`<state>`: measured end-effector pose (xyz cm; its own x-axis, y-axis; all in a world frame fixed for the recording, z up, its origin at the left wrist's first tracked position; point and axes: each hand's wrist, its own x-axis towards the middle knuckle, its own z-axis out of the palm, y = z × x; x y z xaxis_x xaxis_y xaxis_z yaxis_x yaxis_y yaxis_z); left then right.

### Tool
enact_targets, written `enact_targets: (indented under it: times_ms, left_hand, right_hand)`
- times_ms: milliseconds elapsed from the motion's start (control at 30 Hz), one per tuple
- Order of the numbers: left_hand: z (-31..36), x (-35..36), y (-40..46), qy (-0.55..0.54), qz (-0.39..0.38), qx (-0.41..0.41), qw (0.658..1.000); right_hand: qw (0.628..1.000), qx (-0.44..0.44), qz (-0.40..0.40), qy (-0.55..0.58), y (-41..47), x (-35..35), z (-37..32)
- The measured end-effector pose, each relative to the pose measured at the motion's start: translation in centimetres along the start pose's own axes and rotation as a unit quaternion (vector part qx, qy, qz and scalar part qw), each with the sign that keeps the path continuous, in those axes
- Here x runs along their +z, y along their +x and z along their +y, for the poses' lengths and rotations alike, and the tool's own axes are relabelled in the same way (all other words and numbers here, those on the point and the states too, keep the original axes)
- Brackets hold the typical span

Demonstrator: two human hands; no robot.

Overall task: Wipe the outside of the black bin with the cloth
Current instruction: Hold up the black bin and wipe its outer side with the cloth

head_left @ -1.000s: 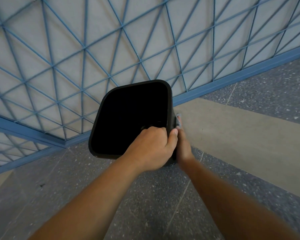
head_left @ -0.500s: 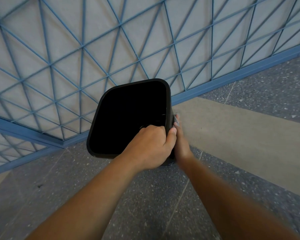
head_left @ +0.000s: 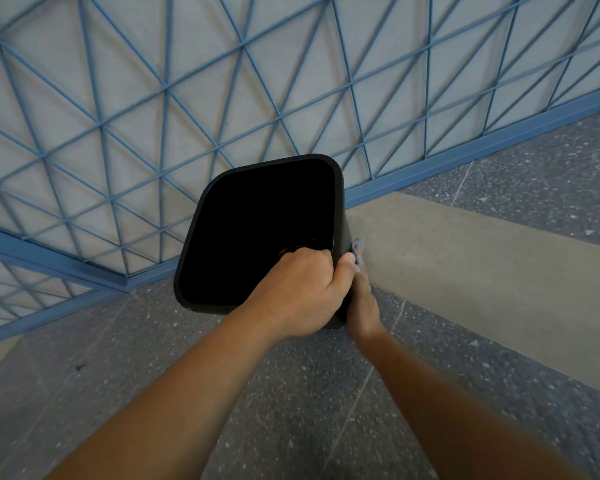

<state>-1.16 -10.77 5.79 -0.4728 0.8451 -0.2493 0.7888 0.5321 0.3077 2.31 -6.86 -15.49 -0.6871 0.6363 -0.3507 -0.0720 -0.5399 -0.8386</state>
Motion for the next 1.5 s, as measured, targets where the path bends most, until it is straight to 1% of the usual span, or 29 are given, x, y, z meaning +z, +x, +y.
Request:
enact_targets:
  times_ms: [100,167,267,333,400,467,533,567,633,700,733,767,867,967,1000,1067,1133,1200,1300,1367,1467,1500]
  left_hand:
    - [0.1,0.0,-0.1,-0.008,-0.002,-0.004,1.0]
    - [0.1,0.0,-0.1,-0.013,-0.002,-0.002,1.0]
    - [0.0,0.1,-0.1,-0.004,0.001,0.006,1.0]
    - [0.0,0.1,-0.1,0.004,0.004,0.007,1.0]
    - [0.0,0.1,-0.2,0.0,0.006,0.004,1.0]
    - [0.0,0.1,-0.1,-0.002,0.005,0.006,1.0]
    - [-0.1,0.1,-0.2,-0.002,0.002,0.007,1.0]
    - [0.0,0.1,-0.2,0.001,0.001,0.007,1.0]
    - [0.1,0.0,-0.2,0.011,0.004,0.011,1.0]
    - [0.0,0.0,-0.2,0.012,0.006,0.01,1.0]
    - [-0.1,0.0,-0.2,0.006,0.003,0.009,1.0]
    - [-0.1,0.0,-0.2,-0.002,-0.001,0.008,1.0]
    - [-0.2,0.0,-0.3,-0.003,-0.001,0.01,1.0]
    - [-0.2,0.1,-0.2,0.005,0.008,0.013,1.0]
    - [-0.2,0.2,-0.2,0.009,0.009,0.012,1.0]
    - [-0.3,0.2,-0.2,0.009,0.01,0.009,1.0]
    - [-0.4,0.1,-0.2,0.007,0.01,0.013,1.0]
    - [-0.3,0.1,-0.2,0.013,0.013,0.017,1.0]
    - [-0.2,0.2,-0.3,0.024,0.019,0.013,0.999]
    - [-0.2,0.2,-0.2,0.02,0.016,0.012,1.0]
    - [-0.3,0.3,-0.3,0.009,0.011,0.017,1.0]
    - [-0.4,0.3,-0.3,0.011,0.011,0.017,1.0]
  right_hand:
    - [1.0,0.027,0.0,-0.008,2.4,-0.4,-1.9]
    - [1.0,-0.002,0.008,-0.012,1.8,0.4,-2.8]
    - [1.0,-0.021,-0.006,-0.019,-0.5,0.7,-1.1]
    - [1.0,0.006,0.009,-0.019,0.2,0.2,-0.7]
    - [1.0,0.023,0.002,-0.012,1.7,-0.1,-2.9]
    - [0.999,-0.02,-0.004,-0.041,2.3,0.4,-4.3]
    - [0.997,-0.057,-0.009,-0.054,1.3,0.8,-4.0]
    - [0.998,-0.05,-0.004,-0.045,0.9,0.7,-3.3]
    - [1.0,0.003,0.014,-0.017,1.1,0.2,-2.5]
    - [0.999,0.043,-0.007,-0.011,2.3,-0.3,-2.2]
    - [0.999,0.041,-0.011,-0.027,2.4,-0.3,-2.0]
    - [0.999,0.02,-0.009,-0.035,1.9,0.0,-1.7]
    - [0.999,-0.021,-0.004,-0.032,0.4,0.2,-0.2]
    - [1.0,0.027,0.004,0.0,1.7,-0.6,1.2]
    - [0.999,0.037,0.007,-0.005,1.8,-0.5,0.7]
    - [0.999,-0.001,0.005,-0.032,0.6,0.4,-0.2]
    - [0.998,-0.032,-0.001,-0.045,-0.5,0.6,0.5]
    - [0.998,-0.023,0.001,-0.058,-0.2,0.1,0.6]
    - [0.998,-0.001,0.01,-0.06,1.3,0.1,-2.0]
    - [0.998,-0.03,0.012,-0.06,0.8,0.8,-3.0]
    - [0.997,-0.055,-0.013,-0.05,-0.5,0.6,-0.7]
    - [0.997,-0.047,-0.018,-0.059,-0.3,0.4,0.0]
